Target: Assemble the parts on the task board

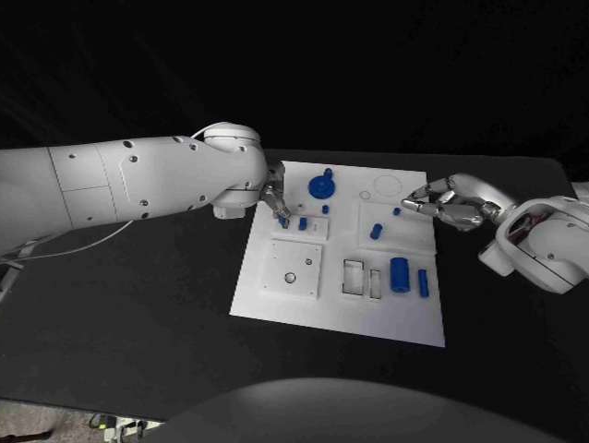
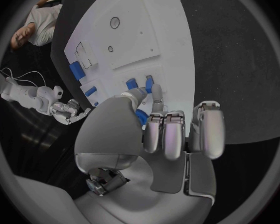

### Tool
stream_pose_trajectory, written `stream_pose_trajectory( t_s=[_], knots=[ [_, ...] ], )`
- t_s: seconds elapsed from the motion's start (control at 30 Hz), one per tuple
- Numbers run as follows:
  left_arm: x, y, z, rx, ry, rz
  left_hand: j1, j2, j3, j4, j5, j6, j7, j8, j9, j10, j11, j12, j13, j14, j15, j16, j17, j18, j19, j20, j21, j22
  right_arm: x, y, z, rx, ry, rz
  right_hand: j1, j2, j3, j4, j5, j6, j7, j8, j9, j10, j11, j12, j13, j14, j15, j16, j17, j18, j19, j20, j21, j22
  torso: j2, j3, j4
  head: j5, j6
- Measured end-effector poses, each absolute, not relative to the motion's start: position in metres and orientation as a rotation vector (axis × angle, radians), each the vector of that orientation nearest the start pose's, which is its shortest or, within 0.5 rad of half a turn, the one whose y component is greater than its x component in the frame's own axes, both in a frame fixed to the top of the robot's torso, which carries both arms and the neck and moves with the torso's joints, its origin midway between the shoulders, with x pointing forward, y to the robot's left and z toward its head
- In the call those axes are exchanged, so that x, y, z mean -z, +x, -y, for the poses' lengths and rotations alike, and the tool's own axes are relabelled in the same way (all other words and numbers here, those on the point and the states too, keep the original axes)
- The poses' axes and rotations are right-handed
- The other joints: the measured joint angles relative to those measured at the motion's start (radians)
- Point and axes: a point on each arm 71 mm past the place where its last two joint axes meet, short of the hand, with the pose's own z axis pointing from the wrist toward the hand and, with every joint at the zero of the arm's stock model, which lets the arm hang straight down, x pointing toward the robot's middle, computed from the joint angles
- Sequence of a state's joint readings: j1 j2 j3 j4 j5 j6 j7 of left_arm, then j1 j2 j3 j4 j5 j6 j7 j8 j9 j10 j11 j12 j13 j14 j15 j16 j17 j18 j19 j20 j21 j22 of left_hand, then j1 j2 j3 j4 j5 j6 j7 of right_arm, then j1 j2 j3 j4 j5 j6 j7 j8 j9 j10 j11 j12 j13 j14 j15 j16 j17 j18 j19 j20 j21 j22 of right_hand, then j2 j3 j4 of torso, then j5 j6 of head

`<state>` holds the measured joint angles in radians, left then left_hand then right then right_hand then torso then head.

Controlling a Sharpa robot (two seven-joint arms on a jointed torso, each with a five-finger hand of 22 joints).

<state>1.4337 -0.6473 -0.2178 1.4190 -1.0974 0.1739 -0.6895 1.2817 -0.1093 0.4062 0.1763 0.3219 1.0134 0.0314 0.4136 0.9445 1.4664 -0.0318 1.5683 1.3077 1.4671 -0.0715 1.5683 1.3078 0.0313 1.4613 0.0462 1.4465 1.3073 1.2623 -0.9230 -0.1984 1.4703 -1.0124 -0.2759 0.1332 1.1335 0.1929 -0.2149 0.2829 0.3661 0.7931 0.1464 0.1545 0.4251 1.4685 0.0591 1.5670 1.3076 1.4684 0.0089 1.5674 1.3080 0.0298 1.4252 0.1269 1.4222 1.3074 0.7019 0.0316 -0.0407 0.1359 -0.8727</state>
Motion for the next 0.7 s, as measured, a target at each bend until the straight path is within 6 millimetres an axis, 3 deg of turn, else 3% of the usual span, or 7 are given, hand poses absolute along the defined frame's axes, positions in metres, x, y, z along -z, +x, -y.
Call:
stream_pose_trajectory(
  t_s=[0.7],
  knots=[
    [0.1861,0.5046,-0.1695,0.150,-0.058,-2.255,0.001,0.001,0.006,0.000,0.000,0.002,-0.001,0.000,-0.003,-0.001,0.001,0.000,0.000,0.000,0.000,0.000,0.000,0.000,0.000,0.000,0.000,0.000,0.2126,0.4787,0.2536,-0.875,0.131,-1.799,0.009,-0.001,0.000,0.000,0.000,0.000,0.000,0.000,0.000,0.000,0.000,0.000,0.000,0.000,0.000,0.000,0.000,0.000,-0.007,0.000,-0.005,0.001,0.000,0.0006,-0.0005,-0.004,0.000]
  ],
)
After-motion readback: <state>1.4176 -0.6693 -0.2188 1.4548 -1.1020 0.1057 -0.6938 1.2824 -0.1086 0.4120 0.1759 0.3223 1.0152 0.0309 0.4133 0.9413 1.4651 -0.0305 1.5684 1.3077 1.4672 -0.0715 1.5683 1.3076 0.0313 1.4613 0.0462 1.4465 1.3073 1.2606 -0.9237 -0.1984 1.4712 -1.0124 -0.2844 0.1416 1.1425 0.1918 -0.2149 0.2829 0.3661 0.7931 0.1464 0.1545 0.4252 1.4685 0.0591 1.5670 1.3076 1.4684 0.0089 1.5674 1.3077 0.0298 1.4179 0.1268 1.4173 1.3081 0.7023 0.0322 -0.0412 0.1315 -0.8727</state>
